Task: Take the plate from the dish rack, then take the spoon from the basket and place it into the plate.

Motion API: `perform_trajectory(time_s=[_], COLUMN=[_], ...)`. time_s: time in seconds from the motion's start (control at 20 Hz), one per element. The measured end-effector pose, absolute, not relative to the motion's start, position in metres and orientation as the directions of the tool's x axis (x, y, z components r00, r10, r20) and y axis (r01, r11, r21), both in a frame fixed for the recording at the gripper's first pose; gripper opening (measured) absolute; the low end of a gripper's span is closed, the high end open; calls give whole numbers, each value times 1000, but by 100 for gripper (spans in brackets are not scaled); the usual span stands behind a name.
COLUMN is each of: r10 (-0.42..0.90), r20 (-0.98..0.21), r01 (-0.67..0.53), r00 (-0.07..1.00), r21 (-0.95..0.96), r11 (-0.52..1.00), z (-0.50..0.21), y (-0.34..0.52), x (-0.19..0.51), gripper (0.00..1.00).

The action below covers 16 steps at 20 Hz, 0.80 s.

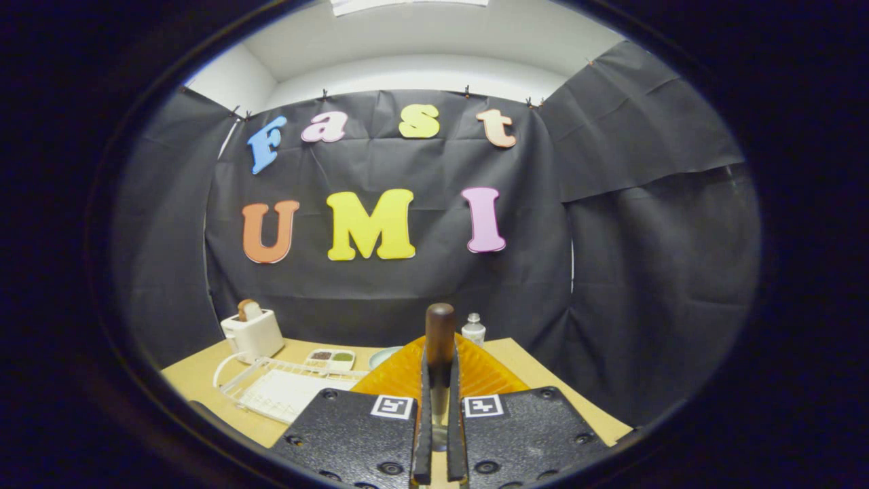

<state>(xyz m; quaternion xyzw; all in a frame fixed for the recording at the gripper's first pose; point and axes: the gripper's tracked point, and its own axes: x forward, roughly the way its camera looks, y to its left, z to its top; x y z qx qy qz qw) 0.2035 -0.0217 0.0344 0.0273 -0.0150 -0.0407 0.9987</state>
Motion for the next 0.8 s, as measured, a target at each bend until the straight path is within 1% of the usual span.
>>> perform_trajectory(time_s=[0.25,0.4,0.55,0.8], r10=[-53,-37,-16,-20], r20=[31,-3,-3,-77], r01=[52,37,16,22], r00=[998,999,1000,997], r21=[37,11,3,25], r11=[998,999,1000,999], z=[1,-33,-56,-103], y=[31,53,73,82], x=[162,147,144,160], gripper=[14,14,14,15])
